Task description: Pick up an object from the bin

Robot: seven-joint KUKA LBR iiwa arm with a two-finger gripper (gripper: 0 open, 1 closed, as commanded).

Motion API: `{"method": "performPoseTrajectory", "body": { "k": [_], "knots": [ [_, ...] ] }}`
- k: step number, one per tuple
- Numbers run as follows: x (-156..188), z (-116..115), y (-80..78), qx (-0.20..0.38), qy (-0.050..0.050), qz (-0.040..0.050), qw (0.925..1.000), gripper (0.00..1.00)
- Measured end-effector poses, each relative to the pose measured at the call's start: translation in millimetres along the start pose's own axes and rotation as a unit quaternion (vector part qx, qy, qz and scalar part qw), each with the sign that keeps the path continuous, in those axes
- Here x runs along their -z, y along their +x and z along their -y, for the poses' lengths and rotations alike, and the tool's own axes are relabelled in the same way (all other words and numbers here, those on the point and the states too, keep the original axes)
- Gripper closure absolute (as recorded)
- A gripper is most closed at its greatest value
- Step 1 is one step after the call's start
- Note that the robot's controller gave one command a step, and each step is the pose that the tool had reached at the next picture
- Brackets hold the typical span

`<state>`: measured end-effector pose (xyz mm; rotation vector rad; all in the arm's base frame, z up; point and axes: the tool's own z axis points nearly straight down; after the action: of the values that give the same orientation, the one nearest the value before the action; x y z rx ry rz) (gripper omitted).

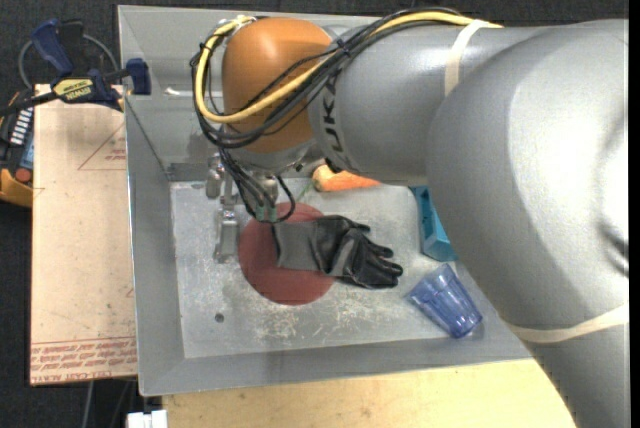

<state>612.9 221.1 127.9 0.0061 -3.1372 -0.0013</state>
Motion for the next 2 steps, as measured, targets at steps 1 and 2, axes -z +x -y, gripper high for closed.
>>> {"method": "performPoseTrajectory", "body": {
  "k": [1, 2],
  "knots": [
    [5, 1, -1.5, -0.002, 0.0, 0.0029, 1.0, 0.0],
    [89, -8, -3.8, -0.005, 0.0, 0.0014, 1.0, 0.0]
  ]
}}
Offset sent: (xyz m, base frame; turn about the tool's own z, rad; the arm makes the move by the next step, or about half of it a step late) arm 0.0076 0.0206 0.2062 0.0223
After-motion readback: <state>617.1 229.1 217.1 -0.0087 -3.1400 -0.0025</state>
